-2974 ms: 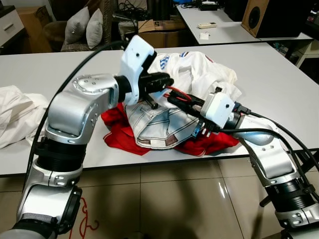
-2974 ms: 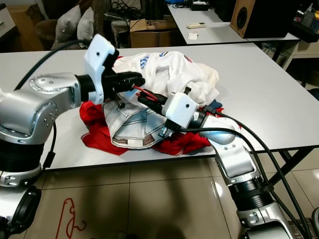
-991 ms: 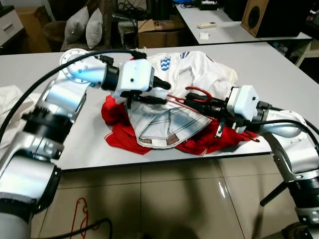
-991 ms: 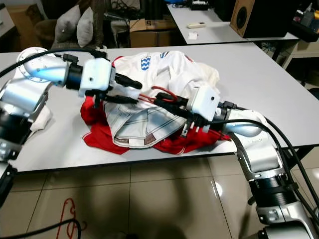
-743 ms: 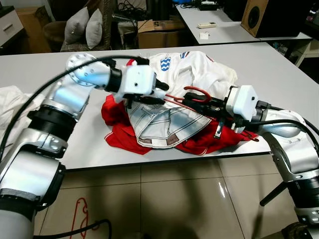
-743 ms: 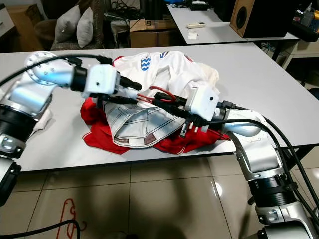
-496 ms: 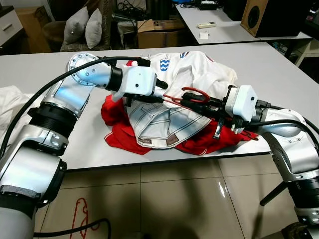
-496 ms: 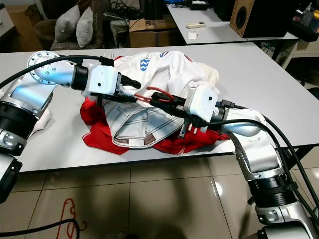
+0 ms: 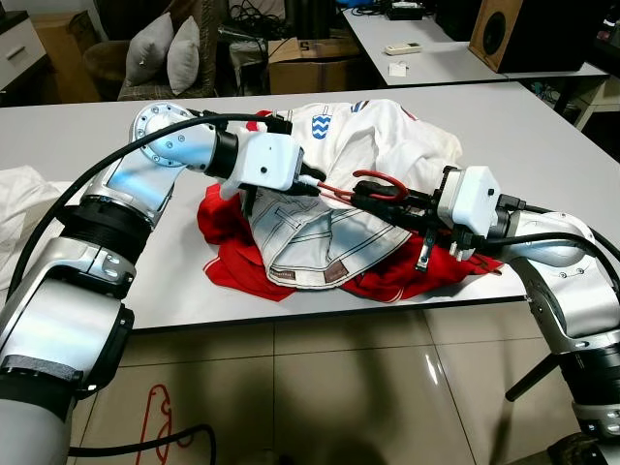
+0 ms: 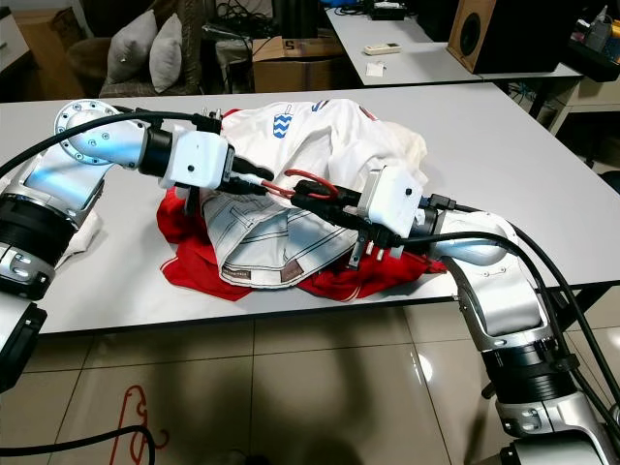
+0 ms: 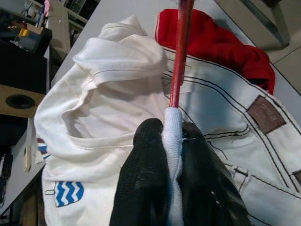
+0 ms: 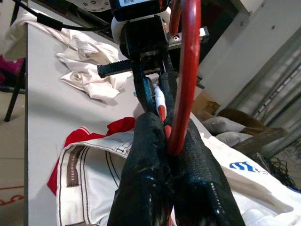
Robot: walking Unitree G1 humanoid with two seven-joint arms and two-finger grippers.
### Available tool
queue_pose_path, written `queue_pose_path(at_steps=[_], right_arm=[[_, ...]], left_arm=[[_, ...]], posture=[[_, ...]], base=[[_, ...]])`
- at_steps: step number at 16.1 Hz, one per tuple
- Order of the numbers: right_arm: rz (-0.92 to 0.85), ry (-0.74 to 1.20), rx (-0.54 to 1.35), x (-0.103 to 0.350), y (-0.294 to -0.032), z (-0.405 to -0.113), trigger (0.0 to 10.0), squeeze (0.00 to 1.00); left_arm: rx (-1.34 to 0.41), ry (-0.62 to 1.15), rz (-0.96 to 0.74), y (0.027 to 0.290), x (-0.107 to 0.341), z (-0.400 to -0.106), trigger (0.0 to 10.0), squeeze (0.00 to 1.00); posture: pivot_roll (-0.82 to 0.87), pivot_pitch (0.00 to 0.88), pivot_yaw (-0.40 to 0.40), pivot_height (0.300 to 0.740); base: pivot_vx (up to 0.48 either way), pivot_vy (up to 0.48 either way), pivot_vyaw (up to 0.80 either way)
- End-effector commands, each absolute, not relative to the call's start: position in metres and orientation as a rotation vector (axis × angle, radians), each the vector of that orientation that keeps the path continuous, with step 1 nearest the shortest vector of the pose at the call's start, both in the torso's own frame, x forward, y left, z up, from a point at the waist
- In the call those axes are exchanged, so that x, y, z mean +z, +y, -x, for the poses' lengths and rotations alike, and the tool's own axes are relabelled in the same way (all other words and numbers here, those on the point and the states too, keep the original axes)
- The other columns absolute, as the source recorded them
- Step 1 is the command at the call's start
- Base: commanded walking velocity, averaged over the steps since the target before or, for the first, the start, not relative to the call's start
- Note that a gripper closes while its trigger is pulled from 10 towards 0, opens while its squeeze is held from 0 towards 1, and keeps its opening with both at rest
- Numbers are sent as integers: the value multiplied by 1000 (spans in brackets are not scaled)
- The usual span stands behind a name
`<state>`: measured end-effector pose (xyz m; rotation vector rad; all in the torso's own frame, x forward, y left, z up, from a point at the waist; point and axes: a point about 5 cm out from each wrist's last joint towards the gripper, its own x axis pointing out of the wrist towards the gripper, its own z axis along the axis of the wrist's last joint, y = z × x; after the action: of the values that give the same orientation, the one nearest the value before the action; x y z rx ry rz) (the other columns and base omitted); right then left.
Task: Hang hanger
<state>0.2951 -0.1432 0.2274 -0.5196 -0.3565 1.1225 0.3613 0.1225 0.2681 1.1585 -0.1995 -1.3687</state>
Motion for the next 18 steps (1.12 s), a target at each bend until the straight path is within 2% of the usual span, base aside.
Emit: queue_pose_path(at_steps=[1, 6, 7, 11, 12, 15, 18], right_arm=[[531, -382, 1136, 236, -142, -294, 10000, 0], [535, -371, 1121, 236, -144, -296, 10000, 0], [539, -372, 1099, 237, -146, -298, 10000, 1000], [542, -374, 1061, 247, -161, -300, 10000, 1000], [521, -387, 1030, 257, -173, -297, 10000, 1000], [415, -464, 954, 288, -199, -286, 10000, 1000], [201, -605, 873, 318, -213, -273, 10000, 1000]], left_arm=[[-1366, -212, -1188, 121, 276, -362, 0, 0], [-1384, -219, -1139, 120, 274, -362, 0, 0], [-1378, -220, -1123, 120, 274, -363, 0, 0], [-1295, -214, -1083, 125, 275, -369, 0, 0], [-1243, -213, -1062, 127, 275, -373, 0, 0], [-1163, -183, -1034, 132, 271, -378, 0, 0], [-1038, -163, -970, 136, 270, -388, 0, 0]], posture=[[-46, 0, 61, 740], [-44, 0, 62, 740], [-43, 0, 62, 740], [-41, 0, 66, 740], [-41, 0, 64, 740], [-47, 0, 67, 740], [-55, 0, 75, 740]], base=[[0, 0, 0], [0, 0, 0], [0, 0, 0], [0, 0, 0], [0, 0, 0], [0, 0, 0], [0, 0, 0]])
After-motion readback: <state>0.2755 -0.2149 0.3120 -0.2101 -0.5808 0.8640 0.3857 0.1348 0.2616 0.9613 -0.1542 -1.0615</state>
